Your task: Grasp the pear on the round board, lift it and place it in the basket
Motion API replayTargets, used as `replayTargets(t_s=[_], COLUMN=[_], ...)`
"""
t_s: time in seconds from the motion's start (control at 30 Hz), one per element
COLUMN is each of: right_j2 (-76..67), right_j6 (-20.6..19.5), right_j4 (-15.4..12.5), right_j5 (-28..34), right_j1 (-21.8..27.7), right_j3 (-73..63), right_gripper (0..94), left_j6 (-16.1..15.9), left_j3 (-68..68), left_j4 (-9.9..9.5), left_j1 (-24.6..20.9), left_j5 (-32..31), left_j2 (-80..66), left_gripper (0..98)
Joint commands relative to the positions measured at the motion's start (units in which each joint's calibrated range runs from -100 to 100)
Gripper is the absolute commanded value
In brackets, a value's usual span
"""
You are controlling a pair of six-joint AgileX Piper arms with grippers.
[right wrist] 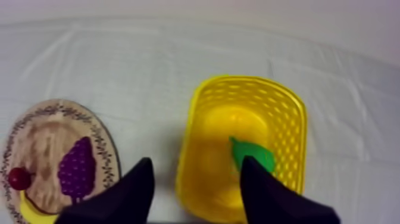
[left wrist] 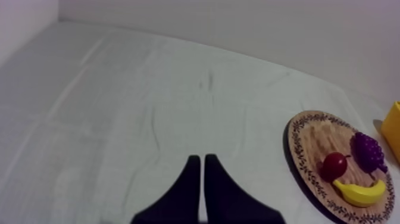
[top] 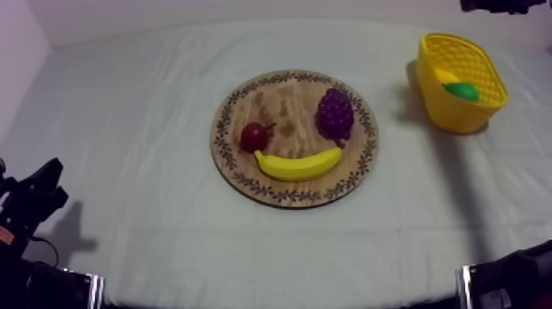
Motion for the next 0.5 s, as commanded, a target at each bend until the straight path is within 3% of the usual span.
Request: replayTargets(t_s=[0.0,0.23,0.37,0.47], right_j2=[-9.59,-28.23,-39.34,-47.24], right_j6=[0.91,2.81,3.15,2.85], right_j4=[-1.97,-7.05,-8.21,-9.32], right_j5=[-5.20,-17.04,-19.82,-20.54], right_j1=[-0.06,0.10,0.17,0.79], right_j3=[9.49,30.42,40.46,46.88], right_gripper=[35.0,19.7,6.7,2.7], left_j6=[0.01,0.01,-0.01,0.01], left_j3=[-0.02,-0.02,-0.02,-0.02], left_j4=[-0.02,-0.02,-0.02,-0.02], left_j1=[-0.01,-0.01,-0.01,-0.01], left_j5=[0.00,0.00,0.00,0.00], left_j2=[0.00,0.00,0.00,0.00], left_gripper=[0.1,0.1,0.1,0.1])
